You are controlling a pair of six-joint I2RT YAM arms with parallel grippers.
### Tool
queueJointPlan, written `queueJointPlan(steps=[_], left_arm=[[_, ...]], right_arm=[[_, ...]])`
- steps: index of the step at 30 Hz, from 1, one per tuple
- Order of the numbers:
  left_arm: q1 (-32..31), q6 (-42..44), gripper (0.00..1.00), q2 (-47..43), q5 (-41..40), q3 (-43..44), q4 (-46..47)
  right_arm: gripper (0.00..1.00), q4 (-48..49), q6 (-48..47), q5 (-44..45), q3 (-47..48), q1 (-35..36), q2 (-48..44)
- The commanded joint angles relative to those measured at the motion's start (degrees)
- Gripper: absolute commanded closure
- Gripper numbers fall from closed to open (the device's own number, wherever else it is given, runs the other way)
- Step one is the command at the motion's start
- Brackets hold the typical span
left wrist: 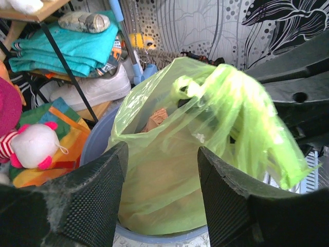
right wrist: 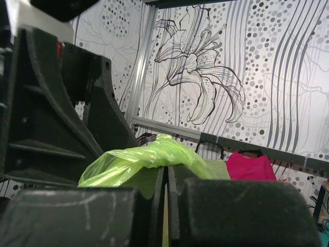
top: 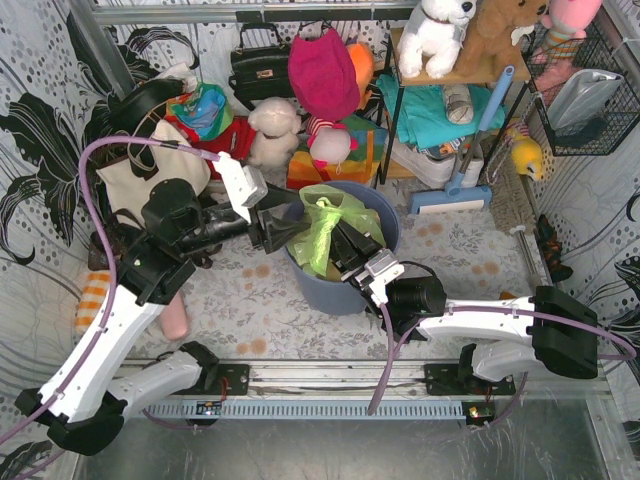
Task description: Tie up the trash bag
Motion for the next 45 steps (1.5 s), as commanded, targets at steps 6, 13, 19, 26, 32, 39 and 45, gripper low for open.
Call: queueJointPlan(steps=[6, 13, 19, 26, 32, 39, 45], left_arm=[[0.31, 8.10, 0.35, 0.89, 3.69, 6.65, -4.38], [0.31, 11.22, 0.35, 4.84, 10.01, 11.69, -9.34], [0.35, 13.09, 0.37, 7.24, 11.93, 13.72, -13.01], [0.30, 14.76, 0.64, 9.09, 14.14, 15.42, -17.16], [0.33, 12.95, 0.84, 7.65, 19.71, 14.46, -17.65], [0.31, 9.71, 0.92, 5.22, 28.68, 10.86, -18.48], [0.30, 7.18, 0.92, 3.48, 30.85, 4.79, -18.22]], right_arm=[[1.00, 5.67, 0.44, -0.52, 0.84, -0.18, -1.10], [1.00, 5.38, -0.08, -0.48, 0.95, -0.18, -1.23], [1.00, 6.21, -0.32, -0.20, 0.95, -0.21, -0.82], [1.00, 6.46, -1.26, 0.17, 1.19, -0.20, -0.52], [1.00, 6.17, -2.02, 1.62, 1.97, -0.21, 0.70], [1.00, 6.14, -2.22, 1.50, 4.24, -0.16, 3.36], [1.00, 6.14, -2.87, 0.72, 4.44, -0.22, 3.02]])
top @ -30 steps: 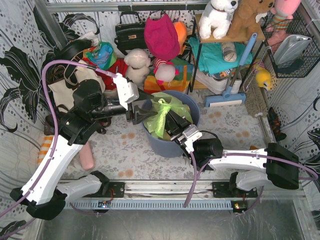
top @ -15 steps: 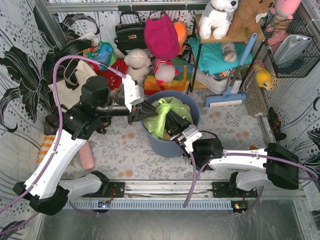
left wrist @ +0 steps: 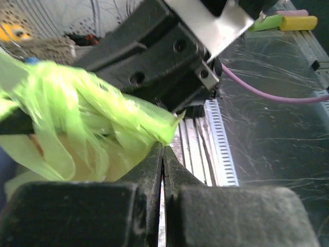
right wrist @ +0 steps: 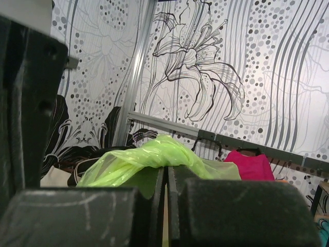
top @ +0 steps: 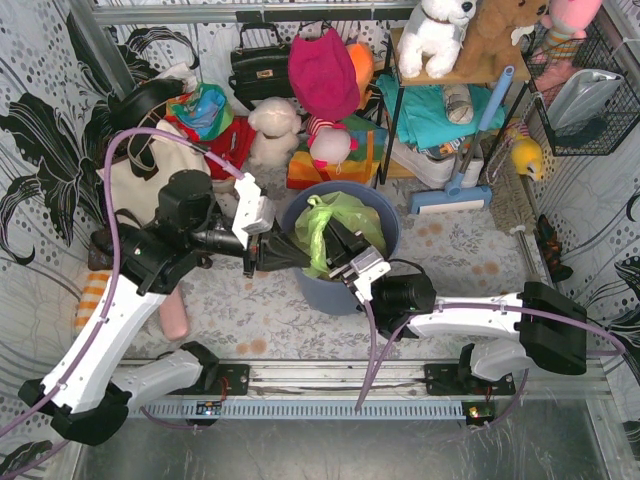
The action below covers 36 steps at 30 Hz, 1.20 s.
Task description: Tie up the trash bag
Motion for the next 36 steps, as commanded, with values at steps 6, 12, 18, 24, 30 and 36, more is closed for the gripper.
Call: queueJointPlan(steps=[6, 12, 18, 24, 30, 36], left_arm=[[0.19, -3.64, 0.92, -1.47, 3.15, -6.40, 0.11], [0.23, -5.42, 0.85, -3.95, -4.76, -1.28, -0.95], [0.20, -18.29, 0.67, -7.01, -13.35, -0.12, 11.72], [0.20, -36.32, 0.57, -6.55, -31.89, 0.25, 24.49], [0.19, -52.37, 0.55, -2.96, -37.10, 0.94, 28.20], [0.24, -60.46, 0.51, -2.59, -37.55, -1.99, 26.78]], right_arm=[[1.00, 6.18, 0.04, -4.52, -0.16, -0.21, -2.98], [1.00, 5.78, 1.24, -7.51, -1.20, -0.20, -4.62], [1.00, 5.74, 1.20, -7.36, -1.53, -0.15, -4.95], [1.00, 5.98, 0.89, -6.77, -1.10, -0.19, -4.11], [1.00, 5.65, 0.42, -6.30, -0.13, -0.21, -3.30], [1.00, 5.30, 0.29, -5.83, 0.31, -0.20, -2.80]])
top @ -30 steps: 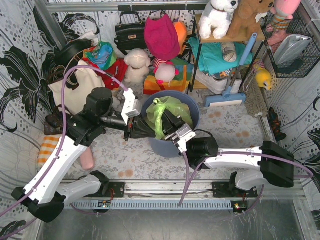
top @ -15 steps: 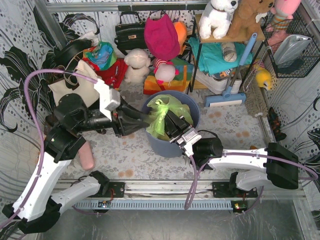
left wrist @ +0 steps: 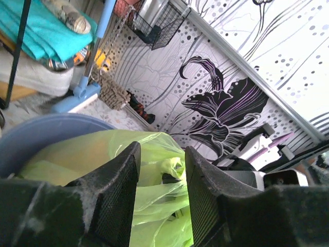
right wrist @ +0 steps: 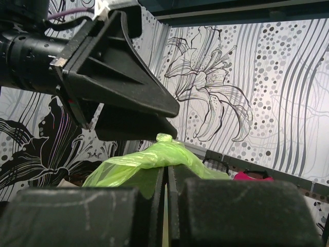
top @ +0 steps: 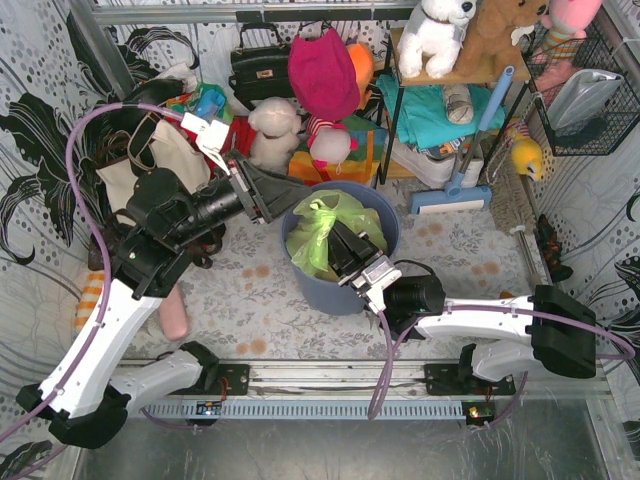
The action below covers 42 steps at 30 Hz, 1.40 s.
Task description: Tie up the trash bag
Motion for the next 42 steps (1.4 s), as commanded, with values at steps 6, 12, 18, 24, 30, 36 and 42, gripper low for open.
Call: queueJointPlan(steps=[6, 12, 18, 24, 30, 36, 42], left_arm=[[0.20, -8.91, 0.51, 0.13, 0.68, -0.42, 1.31], [0.19, -6.91, 0.55, 1.30, 3.77, 0.30, 0.88], [0.19, -4.95, 0.55, 2.31, 5.63, 0.32, -0.48], [0.20, -4.17, 0.57, 2.67, 6.14, 0.42, -0.99], [0.20, -3.08, 0.64, 2.75, 6.61, 0.70, -1.98], [0.19, -2.31, 0.61, 2.69, 7.36, 0.54, -2.12], [0.20, -1.44, 0.98, 2.59, 7.90, -0.23, -1.77]], right_arm=[[1.00, 5.62, 0.07, 0.48, 1.46, -0.21, 0.70], [1.00, 5.24, -0.16, 1.06, 2.07, -0.17, 1.02], [1.00, 4.88, -0.27, 2.64, 2.66, -0.20, 1.46], [1.00, 5.40, -0.32, 2.68, 2.61, -0.22, 1.58], [1.00, 5.76, -0.49, 2.92, 2.46, -0.21, 1.58], [1.00, 5.70, -0.61, 3.40, 2.83, -0.21, 1.93], [1.00, 5.07, -0.51, 3.82, 3.02, -0.19, 1.84]])
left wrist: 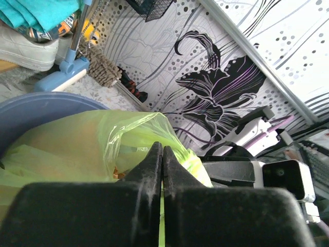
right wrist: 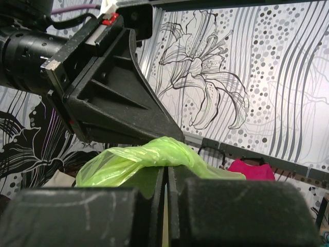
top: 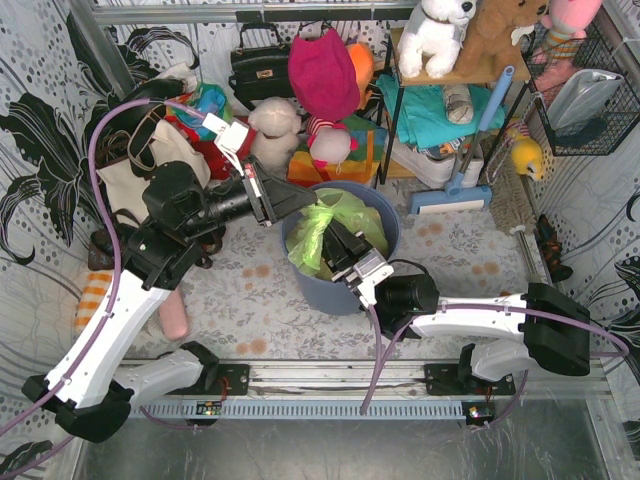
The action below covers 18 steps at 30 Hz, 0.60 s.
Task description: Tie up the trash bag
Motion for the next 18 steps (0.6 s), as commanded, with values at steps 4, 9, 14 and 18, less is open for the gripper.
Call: queueJointPlan(steps=[4, 9, 14, 18], left_arm=[[-0.05, 1.54, 1.00, -0.49, 0.95, 0.34, 2.69], [-0.03, 1.69, 1.00, -2.24, -1.84, -0.98, 5.45], [-0.05, 2.79, 1.00, -3.16, -3.75, -1.24, 6.99], [-0.05, 3.52, 1.00, -3.56, -5.15, -1.47, 8.34]], right_arm=[[1.00, 4.79, -0.02, 1.24, 2.22, -0.21, -0.24], [1.00, 3.58, 1.48, 1.51, 1.29, -0.21, -1.63], [0.84, -0.17, 5.33, 1.53, -0.45, -0.17, -4.56], [0.83, -3.57, 9.13, 1.16, -2.39, -0.15, -7.98]])
